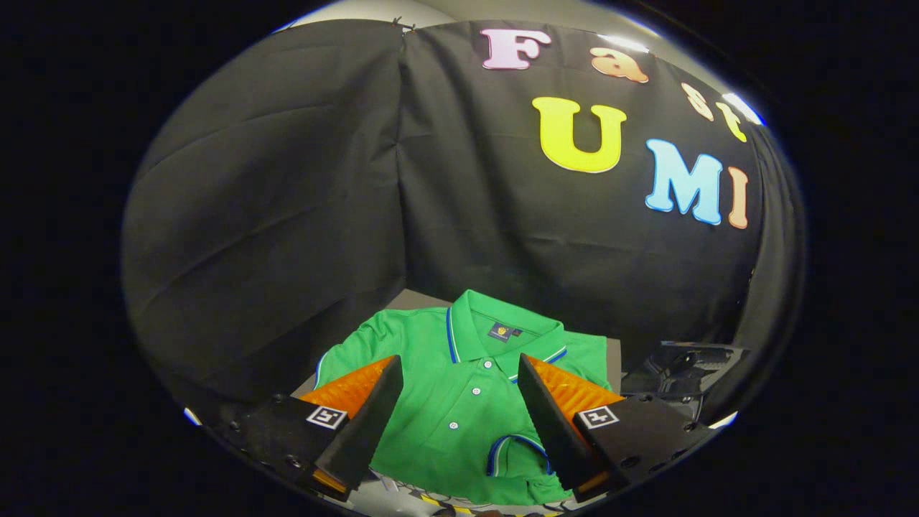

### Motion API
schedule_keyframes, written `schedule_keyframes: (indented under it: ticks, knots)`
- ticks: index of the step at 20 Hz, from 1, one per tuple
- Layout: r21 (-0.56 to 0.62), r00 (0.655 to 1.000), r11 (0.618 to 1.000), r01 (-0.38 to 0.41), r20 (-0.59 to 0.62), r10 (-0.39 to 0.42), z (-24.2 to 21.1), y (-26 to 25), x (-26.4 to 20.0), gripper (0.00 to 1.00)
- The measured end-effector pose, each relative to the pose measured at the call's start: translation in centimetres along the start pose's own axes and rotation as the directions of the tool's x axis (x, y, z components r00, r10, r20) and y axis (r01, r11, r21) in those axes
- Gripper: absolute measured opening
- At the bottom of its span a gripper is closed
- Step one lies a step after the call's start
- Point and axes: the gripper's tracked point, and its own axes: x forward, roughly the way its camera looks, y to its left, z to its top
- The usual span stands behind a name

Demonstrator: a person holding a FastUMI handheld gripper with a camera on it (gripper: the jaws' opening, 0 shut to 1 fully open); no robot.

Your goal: Put the clothes into the washing machine and then close the washing machine lid.

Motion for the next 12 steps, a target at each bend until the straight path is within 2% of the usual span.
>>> schedule_keyframes:
  ticks: [5, 12]
  knots:
    - [-0.018, 0.995, 0.998, 0.053, -0.087, -0.054, -2.7, -0.9, 3.4, 1.00]
    - [-0.041, 0.979, 0.998, 0.048, -0.194, -0.055, -6.4, -0.7, 5.9, 1.00]
